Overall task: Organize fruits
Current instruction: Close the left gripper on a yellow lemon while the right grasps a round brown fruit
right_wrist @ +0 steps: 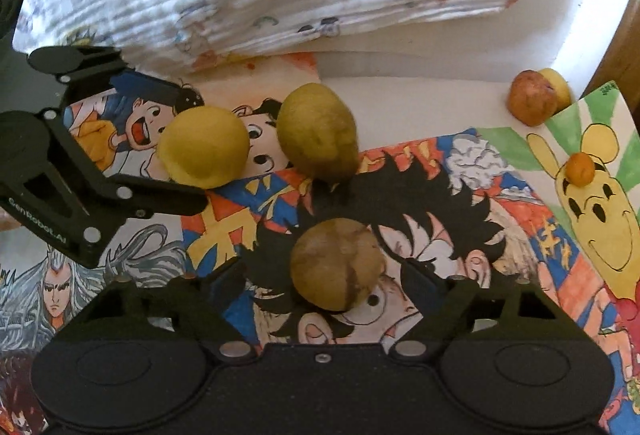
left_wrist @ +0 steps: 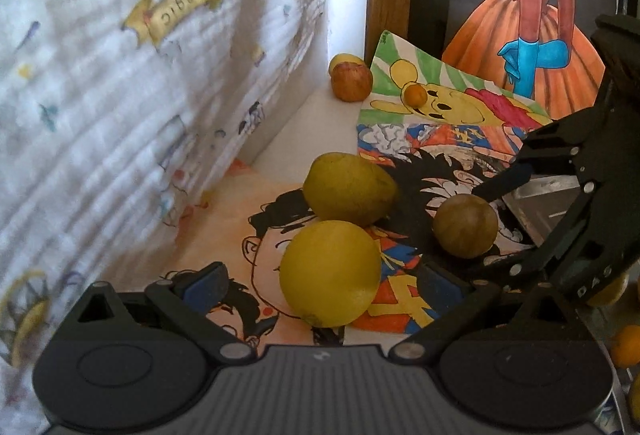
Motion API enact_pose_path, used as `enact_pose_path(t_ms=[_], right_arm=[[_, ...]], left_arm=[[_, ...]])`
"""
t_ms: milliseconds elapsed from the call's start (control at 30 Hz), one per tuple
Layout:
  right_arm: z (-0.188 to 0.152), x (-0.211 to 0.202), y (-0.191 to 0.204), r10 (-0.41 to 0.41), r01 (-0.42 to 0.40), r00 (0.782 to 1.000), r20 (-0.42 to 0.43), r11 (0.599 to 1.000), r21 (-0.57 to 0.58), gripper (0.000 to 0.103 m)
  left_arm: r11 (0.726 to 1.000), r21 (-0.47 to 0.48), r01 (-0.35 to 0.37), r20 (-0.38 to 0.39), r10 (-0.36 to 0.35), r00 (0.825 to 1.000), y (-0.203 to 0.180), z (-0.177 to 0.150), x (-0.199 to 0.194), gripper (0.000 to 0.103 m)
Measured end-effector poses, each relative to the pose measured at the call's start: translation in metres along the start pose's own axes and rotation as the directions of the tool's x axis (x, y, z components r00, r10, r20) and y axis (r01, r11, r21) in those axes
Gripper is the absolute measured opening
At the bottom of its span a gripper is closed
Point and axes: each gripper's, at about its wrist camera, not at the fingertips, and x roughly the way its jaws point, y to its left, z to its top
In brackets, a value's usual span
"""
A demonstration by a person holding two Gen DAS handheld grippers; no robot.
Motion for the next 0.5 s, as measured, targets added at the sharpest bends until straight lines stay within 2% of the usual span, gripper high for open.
enact_pose_path(t_ms=[167, 500], right_arm=[[-0.001, 0.003, 0.000, 0.009, -0.009, 1.000, 0.006, 1.000, 0.011, 0.078], [0.000, 0.004, -0.003, -0.014, 0.012, 0.999, 0.036, 0.999, 0.046, 0.056]], left_arm=[[1.000, -0.006, 0.010, -0.013, -0.010, 1.000, -0.001, 0.001, 0.007, 0.102], [0.998, -0.052, 0.022, -0.036, -0.024, 0.999, 0.005, -0.002, 0.012, 0.078]])
